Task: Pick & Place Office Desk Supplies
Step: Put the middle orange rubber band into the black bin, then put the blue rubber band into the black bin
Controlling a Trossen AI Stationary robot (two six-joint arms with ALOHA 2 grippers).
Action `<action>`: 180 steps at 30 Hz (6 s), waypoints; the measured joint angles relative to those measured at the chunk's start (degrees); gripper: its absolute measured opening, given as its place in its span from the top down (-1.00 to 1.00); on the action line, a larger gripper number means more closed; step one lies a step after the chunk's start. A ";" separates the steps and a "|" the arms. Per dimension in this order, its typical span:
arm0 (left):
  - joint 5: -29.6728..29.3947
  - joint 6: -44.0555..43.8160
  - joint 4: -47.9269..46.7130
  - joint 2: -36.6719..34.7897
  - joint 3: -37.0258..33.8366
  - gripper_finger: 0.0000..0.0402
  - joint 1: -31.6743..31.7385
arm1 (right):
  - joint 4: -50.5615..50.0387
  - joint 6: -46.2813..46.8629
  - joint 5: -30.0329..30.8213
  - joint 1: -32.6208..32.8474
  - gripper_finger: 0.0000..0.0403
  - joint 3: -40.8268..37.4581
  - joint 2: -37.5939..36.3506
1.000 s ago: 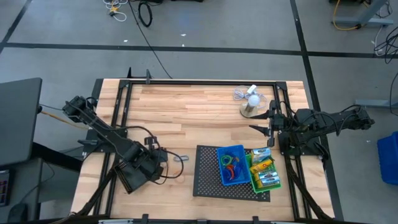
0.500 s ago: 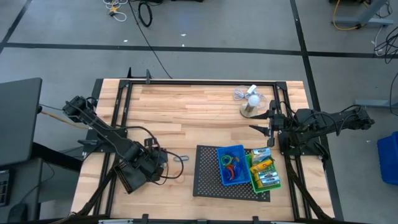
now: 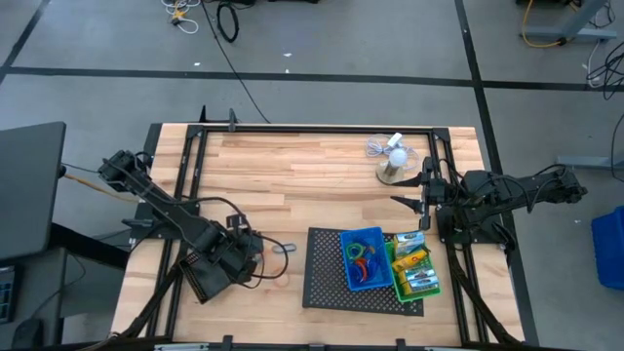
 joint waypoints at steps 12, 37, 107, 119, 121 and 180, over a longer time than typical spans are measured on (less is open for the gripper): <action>-0.37 3.09 3.82 0.00 0.00 0.76 2.81 | 0.18 -0.92 0.01 -0.01 0.20 0.00 -0.02; 22.92 15.83 18.19 18.99 -0.01 0.06 18.23 | -0.35 -2.49 -0.03 -0.02 0.20 0.02 0.00; 20.48 18.39 23.20 17.11 -2.80 0.57 19.26 | 0.03 -3.04 -0.01 -0.01 0.20 0.02 -0.01; 16.38 19.15 20.03 17.04 -0.73 0.84 18.60 | 0.17 -3.61 -0.01 -0.01 0.20 0.02 -0.01; 16.03 19.45 20.41 16.77 -0.17 0.95 18.07 | 0.17 -3.56 -0.01 0.00 0.20 0.02 -0.02; 16.13 -22.64 -10.13 2.85 -3.34 -0.10 -11.87 | 1.03 -1.92 -1.17 -0.02 0.20 0.02 0.00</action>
